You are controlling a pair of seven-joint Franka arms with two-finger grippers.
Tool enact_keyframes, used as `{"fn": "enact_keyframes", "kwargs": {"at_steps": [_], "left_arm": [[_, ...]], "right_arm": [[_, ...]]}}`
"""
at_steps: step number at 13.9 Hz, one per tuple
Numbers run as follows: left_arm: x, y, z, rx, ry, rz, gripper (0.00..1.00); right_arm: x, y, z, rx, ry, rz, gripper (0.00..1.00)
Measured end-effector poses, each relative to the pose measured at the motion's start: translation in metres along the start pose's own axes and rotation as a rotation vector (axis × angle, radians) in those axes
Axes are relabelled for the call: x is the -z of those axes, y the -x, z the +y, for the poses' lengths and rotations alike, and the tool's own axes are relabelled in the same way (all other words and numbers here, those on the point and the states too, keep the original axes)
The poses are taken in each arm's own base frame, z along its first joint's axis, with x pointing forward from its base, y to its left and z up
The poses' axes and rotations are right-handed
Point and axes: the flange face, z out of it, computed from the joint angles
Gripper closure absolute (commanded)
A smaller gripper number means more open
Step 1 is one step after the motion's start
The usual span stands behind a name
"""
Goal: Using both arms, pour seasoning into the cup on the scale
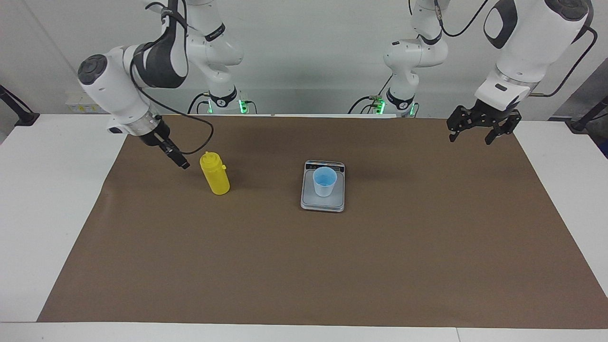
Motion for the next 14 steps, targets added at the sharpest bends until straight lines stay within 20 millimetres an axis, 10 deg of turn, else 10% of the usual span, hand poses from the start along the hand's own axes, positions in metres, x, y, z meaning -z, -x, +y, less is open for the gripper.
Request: {"fn": "enact_keyframes", "kwargs": {"at_steps": [11,14], "left_arm": [[0.0,0.0,0.0,0.0,0.0,0.0,0.0],[0.0,0.0,0.0,0.0,0.0,0.0,0.0]], "right_arm": [[0.124,-0.013,-0.012,0.268,-0.011,0.141,0.0],[0.132,-0.019,-0.008,0.264,0.007,0.09,0.0]]}}
